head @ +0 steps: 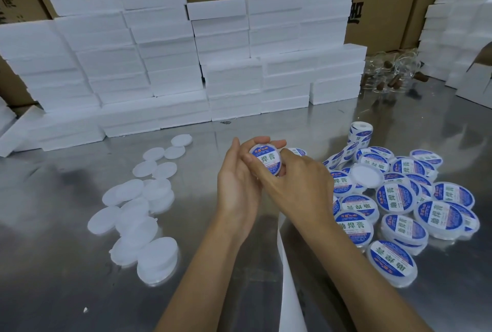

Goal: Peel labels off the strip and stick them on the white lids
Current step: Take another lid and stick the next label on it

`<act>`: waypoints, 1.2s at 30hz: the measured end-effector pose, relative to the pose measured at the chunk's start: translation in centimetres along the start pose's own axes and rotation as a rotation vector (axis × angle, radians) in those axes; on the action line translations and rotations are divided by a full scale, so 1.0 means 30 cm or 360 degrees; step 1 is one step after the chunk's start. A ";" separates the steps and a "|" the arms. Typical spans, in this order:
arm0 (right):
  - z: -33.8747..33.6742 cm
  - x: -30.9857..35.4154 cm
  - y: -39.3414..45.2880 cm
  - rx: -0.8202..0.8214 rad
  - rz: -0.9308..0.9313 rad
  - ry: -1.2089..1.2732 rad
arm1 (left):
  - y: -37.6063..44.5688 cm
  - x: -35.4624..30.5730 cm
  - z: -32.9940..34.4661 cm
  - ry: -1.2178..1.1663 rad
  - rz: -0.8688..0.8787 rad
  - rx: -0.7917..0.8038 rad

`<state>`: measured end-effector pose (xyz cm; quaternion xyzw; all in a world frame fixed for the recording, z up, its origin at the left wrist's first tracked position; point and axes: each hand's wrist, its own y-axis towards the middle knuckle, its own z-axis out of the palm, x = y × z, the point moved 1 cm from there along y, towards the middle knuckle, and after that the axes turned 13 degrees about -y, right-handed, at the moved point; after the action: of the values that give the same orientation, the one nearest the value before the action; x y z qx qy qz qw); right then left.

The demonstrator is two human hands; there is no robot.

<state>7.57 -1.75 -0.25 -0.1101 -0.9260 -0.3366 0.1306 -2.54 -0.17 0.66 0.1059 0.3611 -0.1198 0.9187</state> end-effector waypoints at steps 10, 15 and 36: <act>0.022 -0.013 0.001 0.0053 0.0033 0.0077 | 0.013 -0.003 -0.006 0.0125 -0.0017 0.0094; 0.036 -0.039 0.007 0.0107 0.0069 0.0146 | 0.012 -0.001 -0.021 0.0695 0.0189 -0.0134; -0.099 -0.451 0.025 0.0241 0.0681 -0.0137 | 0.029 0.003 -0.097 0.0946 0.0264 -0.0574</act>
<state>21.04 -4.71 -1.89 -0.3083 -0.9089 -0.2259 0.1672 -4.07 1.46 -1.39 0.0014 0.6182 0.0570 0.7840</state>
